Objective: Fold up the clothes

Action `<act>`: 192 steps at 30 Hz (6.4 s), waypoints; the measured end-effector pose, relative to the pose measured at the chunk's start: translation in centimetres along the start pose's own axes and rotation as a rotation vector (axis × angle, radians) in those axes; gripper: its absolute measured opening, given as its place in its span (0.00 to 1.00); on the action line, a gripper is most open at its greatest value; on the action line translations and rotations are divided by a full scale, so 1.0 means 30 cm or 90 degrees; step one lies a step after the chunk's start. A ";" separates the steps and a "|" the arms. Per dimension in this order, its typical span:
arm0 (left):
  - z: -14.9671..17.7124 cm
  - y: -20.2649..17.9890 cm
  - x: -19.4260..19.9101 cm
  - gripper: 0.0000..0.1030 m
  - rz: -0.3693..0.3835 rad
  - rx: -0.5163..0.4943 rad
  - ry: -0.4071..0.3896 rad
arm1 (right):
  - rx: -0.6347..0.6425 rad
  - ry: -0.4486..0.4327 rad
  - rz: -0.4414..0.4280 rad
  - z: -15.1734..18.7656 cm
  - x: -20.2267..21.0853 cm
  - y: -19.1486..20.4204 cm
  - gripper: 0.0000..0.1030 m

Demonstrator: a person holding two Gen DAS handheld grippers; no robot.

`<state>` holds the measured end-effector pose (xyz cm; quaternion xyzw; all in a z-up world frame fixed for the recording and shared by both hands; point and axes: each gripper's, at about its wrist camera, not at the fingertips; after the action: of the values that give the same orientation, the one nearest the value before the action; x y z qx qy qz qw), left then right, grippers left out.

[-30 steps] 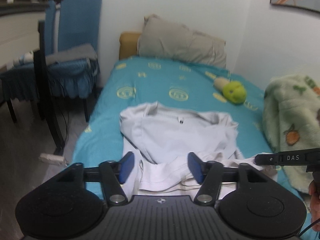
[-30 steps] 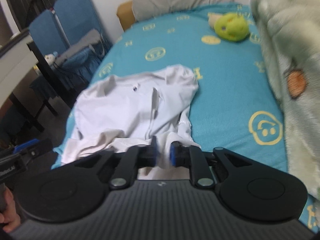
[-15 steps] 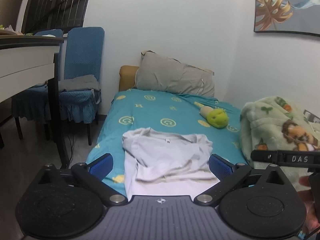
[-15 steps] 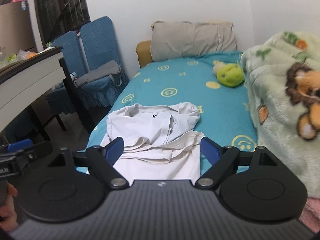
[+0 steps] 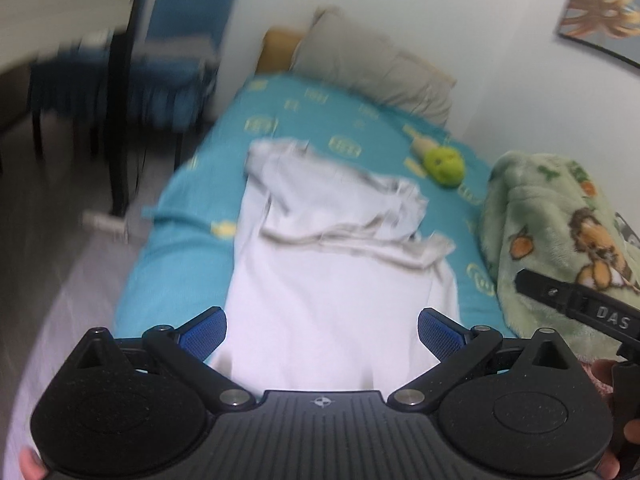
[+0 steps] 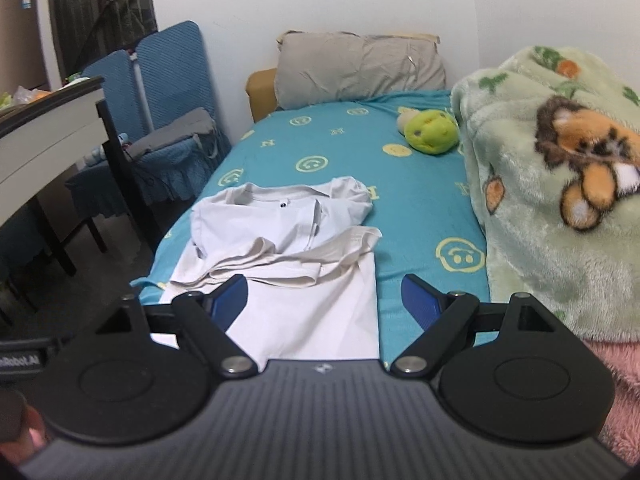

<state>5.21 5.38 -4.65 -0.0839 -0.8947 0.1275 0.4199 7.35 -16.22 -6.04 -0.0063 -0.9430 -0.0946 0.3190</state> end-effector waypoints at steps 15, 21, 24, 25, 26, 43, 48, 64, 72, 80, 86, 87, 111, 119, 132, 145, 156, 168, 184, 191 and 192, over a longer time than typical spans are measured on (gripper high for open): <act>0.015 0.176 -0.195 0.96 0.041 0.241 0.160 | -0.049 0.016 0.000 0.003 -0.023 -0.033 0.81; 0.012 0.178 -0.188 0.96 0.057 0.254 0.154 | -0.011 -0.007 -0.005 0.006 -0.008 0.004 0.03; 0.014 0.179 -0.189 0.94 0.071 0.264 0.156 | -0.039 0.003 -0.038 0.003 -0.006 -0.015 0.04; 0.018 0.185 -0.193 0.93 0.077 0.276 0.162 | -0.060 0.012 -0.055 0.000 -0.008 -0.025 0.05; 0.024 0.193 -0.198 0.91 0.083 0.289 0.168 | -0.082 0.020 -0.074 -0.003 -0.010 -0.036 0.07; 0.075 0.287 -0.275 0.55 0.123 0.471 0.159 | -0.577 0.306 -0.200 0.248 -0.180 -0.223 0.98; 0.080 0.310 -0.287 0.43 0.128 0.515 0.145 | -0.647 0.312 -0.161 0.313 -0.220 -0.230 0.74; -0.015 0.195 -0.123 0.06 0.142 0.382 -0.001 | -0.587 0.122 -0.132 0.188 -0.138 -0.241 0.06; -0.066 0.092 0.129 0.05 0.159 0.350 -0.065 | -0.548 0.038 -0.171 0.053 0.083 -0.208 0.05; 0.050 -0.004 0.434 0.06 0.162 0.310 -0.096 | -0.515 -0.004 -0.209 0.085 0.385 -0.191 0.05; 0.051 -0.017 0.486 0.06 0.147 0.307 -0.095 | -0.511 -0.004 -0.218 0.083 0.400 -0.208 0.05; 0.032 -0.017 0.470 0.06 0.144 0.308 -0.094 | -0.509 -0.002 -0.215 0.068 0.377 -0.206 0.05; -0.403 0.164 -0.484 0.08 0.021 0.203 -0.016 | -0.546 0.159 -0.160 -0.080 -0.565 -0.262 0.06; -0.401 0.159 -0.585 0.09 -0.005 0.120 -0.008 | -0.460 0.156 -0.112 -0.058 -0.651 -0.217 0.06; -0.344 -0.004 -0.405 0.78 -0.056 -0.058 -0.098 | -0.319 0.050 -0.165 -0.134 -0.481 -0.119 0.96; -0.264 -0.016 -0.532 0.78 -0.080 -0.126 -0.005 | -0.080 0.163 -0.091 -0.075 -0.640 0.005 0.40; -0.219 -0.036 -0.450 0.77 -0.085 -0.138 -0.010 | -0.071 0.139 -0.084 -0.051 -0.530 0.016 0.40; -0.086 -0.122 -0.358 0.79 -0.067 -0.158 0.036 | -0.028 0.155 -0.053 0.033 -0.335 0.026 0.40; -0.036 -0.005 -0.255 0.83 0.057 0.118 0.097 | -0.044 0.201 -0.048 0.092 -0.405 0.018 0.40; 0.003 0.077 -0.317 0.83 0.109 0.260 0.159 | -0.047 0.202 -0.045 0.092 -0.409 0.020 0.40; 0.004 0.090 -0.334 0.83 0.109 0.279 0.160 | -0.047 0.201 -0.044 0.092 -0.409 0.020 0.40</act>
<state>11.59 5.36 -12.84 -0.0818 -0.7761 0.3419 0.5236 15.50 -14.53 -15.47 0.0298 -0.8767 -0.1397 0.4594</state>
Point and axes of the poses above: each gripper's, at about its wrist camera, not at the fingertips, and x roughly against the way its jaws point, y to its left, z to its underside, and after that the axes turned 5 degrees about y, right-handed
